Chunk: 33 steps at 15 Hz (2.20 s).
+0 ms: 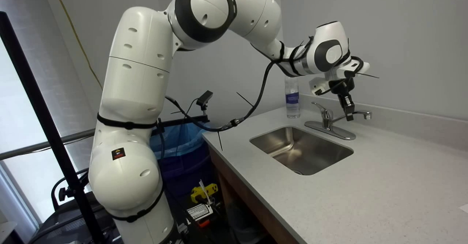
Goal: Turn the faucet fully to the right
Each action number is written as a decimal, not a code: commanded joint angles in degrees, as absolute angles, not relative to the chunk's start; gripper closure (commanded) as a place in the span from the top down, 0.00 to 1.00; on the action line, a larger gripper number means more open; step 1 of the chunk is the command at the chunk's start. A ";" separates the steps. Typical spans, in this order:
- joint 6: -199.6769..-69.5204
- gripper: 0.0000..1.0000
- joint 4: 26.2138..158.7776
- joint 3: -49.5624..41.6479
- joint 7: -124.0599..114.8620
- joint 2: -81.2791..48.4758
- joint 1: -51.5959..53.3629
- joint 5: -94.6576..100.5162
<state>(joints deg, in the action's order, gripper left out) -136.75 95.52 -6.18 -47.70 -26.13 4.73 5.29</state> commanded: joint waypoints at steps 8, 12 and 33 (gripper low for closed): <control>-148.96 0.00 93.56 -11.26 -60.71 -29.41 9.22 11.31; -146.72 0.00 95.33 -10.00 -57.92 -27.49 8.38 10.72; -123.34 0.00 117.66 -2.87 -6.53 9.04 -0.16 -20.19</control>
<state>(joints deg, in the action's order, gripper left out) -125.13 113.26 -3.82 -10.50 3.18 -0.27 -16.26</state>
